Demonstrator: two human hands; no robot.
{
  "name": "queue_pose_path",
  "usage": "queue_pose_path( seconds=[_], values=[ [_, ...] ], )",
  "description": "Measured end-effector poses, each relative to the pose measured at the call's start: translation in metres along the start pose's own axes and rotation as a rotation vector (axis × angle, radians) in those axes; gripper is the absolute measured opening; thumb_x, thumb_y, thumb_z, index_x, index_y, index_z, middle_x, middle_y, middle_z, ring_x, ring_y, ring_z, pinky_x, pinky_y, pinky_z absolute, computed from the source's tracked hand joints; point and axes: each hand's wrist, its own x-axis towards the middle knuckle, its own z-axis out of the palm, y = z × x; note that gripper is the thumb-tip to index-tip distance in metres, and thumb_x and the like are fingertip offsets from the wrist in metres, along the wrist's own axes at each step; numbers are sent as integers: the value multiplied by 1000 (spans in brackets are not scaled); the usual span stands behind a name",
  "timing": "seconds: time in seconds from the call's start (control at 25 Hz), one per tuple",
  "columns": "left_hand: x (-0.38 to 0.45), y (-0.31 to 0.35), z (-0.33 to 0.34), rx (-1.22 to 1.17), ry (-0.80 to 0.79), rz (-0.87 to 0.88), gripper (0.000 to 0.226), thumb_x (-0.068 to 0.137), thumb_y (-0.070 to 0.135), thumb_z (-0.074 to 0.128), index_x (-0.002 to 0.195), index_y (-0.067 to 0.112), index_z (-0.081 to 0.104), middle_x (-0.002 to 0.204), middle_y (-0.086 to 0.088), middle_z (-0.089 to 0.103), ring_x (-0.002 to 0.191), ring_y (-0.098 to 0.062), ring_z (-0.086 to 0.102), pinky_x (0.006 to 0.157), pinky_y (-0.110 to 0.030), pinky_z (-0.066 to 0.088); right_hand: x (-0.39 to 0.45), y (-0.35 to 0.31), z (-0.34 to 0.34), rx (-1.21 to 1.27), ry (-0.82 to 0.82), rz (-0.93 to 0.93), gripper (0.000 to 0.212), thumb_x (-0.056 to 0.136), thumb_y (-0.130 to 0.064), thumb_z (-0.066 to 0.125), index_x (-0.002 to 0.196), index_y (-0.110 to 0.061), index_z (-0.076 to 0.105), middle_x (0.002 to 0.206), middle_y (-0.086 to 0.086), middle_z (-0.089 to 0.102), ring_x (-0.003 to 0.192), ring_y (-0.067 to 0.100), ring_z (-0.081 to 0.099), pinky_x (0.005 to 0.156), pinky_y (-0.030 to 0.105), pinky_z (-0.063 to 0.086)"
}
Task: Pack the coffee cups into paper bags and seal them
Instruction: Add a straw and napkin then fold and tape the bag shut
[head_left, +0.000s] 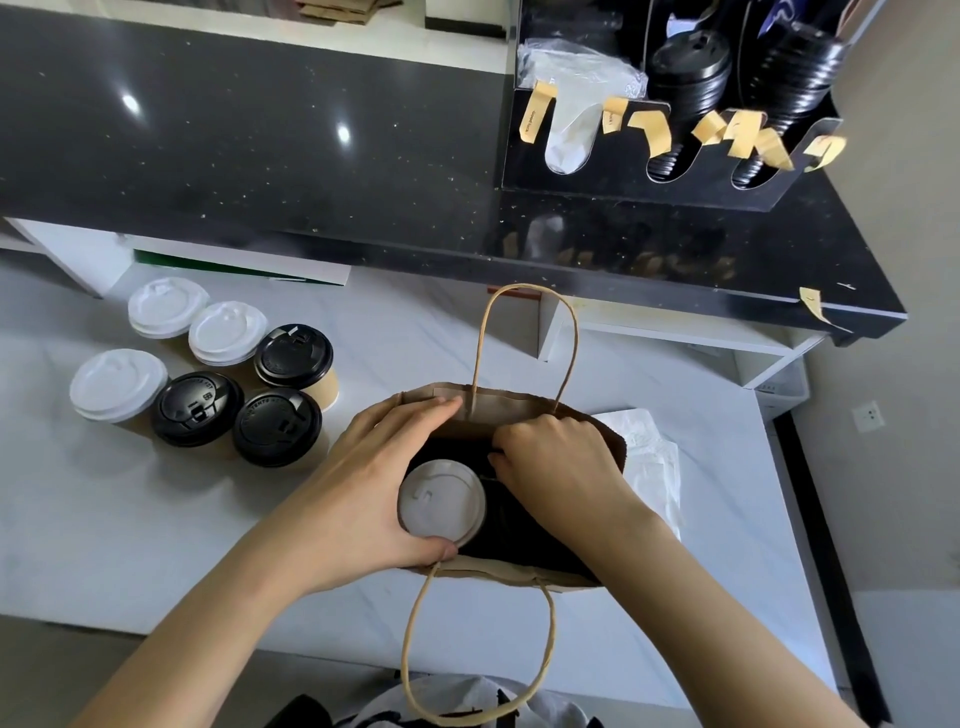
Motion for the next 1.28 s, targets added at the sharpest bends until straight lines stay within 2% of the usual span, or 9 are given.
queue_pose_path(
  seconds=[0.24, 0.4, 0.56, 0.68, 0.88, 0.96, 1.08, 1.2, 1.28],
  values=[
    [-1, -2, 2, -3, 6, -3, 119, 61, 53, 90, 156, 49, 17, 148, 48, 9, 144, 14, 5, 106, 0, 13, -25, 17, -8, 319, 183, -27, 21, 101, -37, 51, 98, -28, 69, 88, -7, 69, 82, 17, 63, 72, 37, 51],
    [0, -2, 3, 15, 12, -5, 119, 60, 56, 90, 155, 50, 18, 150, 47, 9, 144, 15, 6, 109, -7, 16, -47, 32, -18, 555, 375, 27, 9, 96, -27, 65, 91, -29, 72, 78, -12, 68, 74, 10, 60, 66, 20, 46],
    [0, -5, 1, 28, 21, -31, 120, 58, 56, 90, 154, 53, 19, 151, 45, 13, 143, 14, 9, 111, -14, 19, -59, 59, -27, 690, 567, 176, 10, 95, -18, 69, 90, -23, 75, 74, -11, 68, 72, 11, 60, 62, 15, 43],
    [0, -9, -1, 34, 29, -33, 121, 57, 54, 93, 154, 52, 21, 151, 46, 15, 144, 14, 11, 114, -14, 18, -64, 80, -24, 697, 619, 262, 9, 94, -15, 70, 90, -20, 76, 72, -14, 67, 70, 8, 61, 62, 11, 42],
    [-2, -13, -2, 25, 48, -15, 119, 55, 48, 97, 151, 53, 27, 150, 47, 17, 142, 18, 12, 109, 2, 7, -62, 106, 27, 640, 600, 430, 11, 91, -14, 71, 83, -22, 73, 71, -10, 67, 71, 8, 62, 62, 12, 42],
    [-3, -13, -2, 19, 51, -15, 120, 54, 52, 97, 151, 53, 28, 152, 45, 19, 143, 16, 14, 109, 2, 8, -62, 112, 63, 631, 520, 508, 10, 89, -18, 73, 85, -27, 70, 74, -11, 65, 69, 5, 61, 65, 20, 47],
    [-3, -14, -1, -2, 54, -13, 117, 54, 55, 93, 152, 52, 29, 154, 43, 20, 145, 13, 15, 110, 1, 8, -68, 109, 113, 661, 277, 578, 17, 83, -35, 80, 90, -30, 65, 89, -12, 62, 82, 6, 61, 70, 28, 45],
    [-2, -12, -1, -13, 50, -17, 116, 54, 57, 91, 153, 49, 30, 155, 41, 22, 147, 10, 16, 113, -3, 11, -74, 100, 146, 450, 88, 589, 38, 78, -44, 78, 105, -25, 60, 102, -9, 49, 100, 21, 55, 83, 31, 38],
    [-2, -11, -2, -19, 47, -23, 114, 54, 59, 87, 153, 48, 31, 156, 39, 23, 148, 8, 17, 115, -12, 15, -78, 94, 159, 322, 45, 576, 49, 74, -50, 78, 109, -23, 57, 107, -5, 48, 101, 24, 51, 87, 35, 39]
  ],
)
